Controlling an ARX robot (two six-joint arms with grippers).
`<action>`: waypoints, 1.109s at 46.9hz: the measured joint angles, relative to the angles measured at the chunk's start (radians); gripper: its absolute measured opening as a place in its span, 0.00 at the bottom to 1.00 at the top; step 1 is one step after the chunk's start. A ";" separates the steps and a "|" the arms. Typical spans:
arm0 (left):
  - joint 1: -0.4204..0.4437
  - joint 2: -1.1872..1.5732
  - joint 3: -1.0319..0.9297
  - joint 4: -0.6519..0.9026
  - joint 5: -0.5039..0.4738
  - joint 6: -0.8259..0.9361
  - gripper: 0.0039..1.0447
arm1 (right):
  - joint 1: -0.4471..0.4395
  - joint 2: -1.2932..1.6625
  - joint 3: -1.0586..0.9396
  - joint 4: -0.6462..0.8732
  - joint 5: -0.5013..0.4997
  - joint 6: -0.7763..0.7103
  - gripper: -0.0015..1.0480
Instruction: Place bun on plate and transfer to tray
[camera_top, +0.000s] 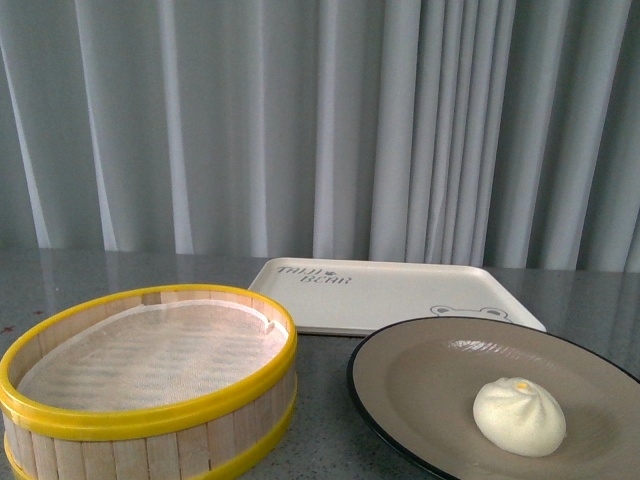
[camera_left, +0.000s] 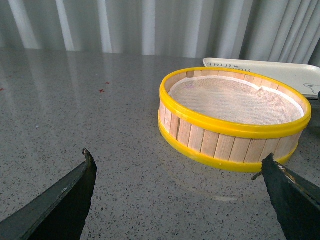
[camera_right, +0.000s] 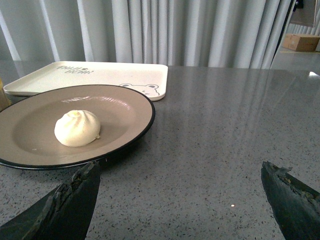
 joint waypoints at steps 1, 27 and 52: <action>0.000 0.000 0.000 0.000 0.000 0.000 0.94 | 0.000 0.000 0.000 0.000 0.000 0.000 0.92; 0.000 0.000 0.000 0.000 0.000 0.000 0.94 | 0.266 0.444 0.406 -0.398 0.155 -0.706 0.92; 0.000 0.000 0.000 0.000 0.000 0.000 0.94 | 0.140 0.892 0.558 -0.288 -0.287 -1.630 0.92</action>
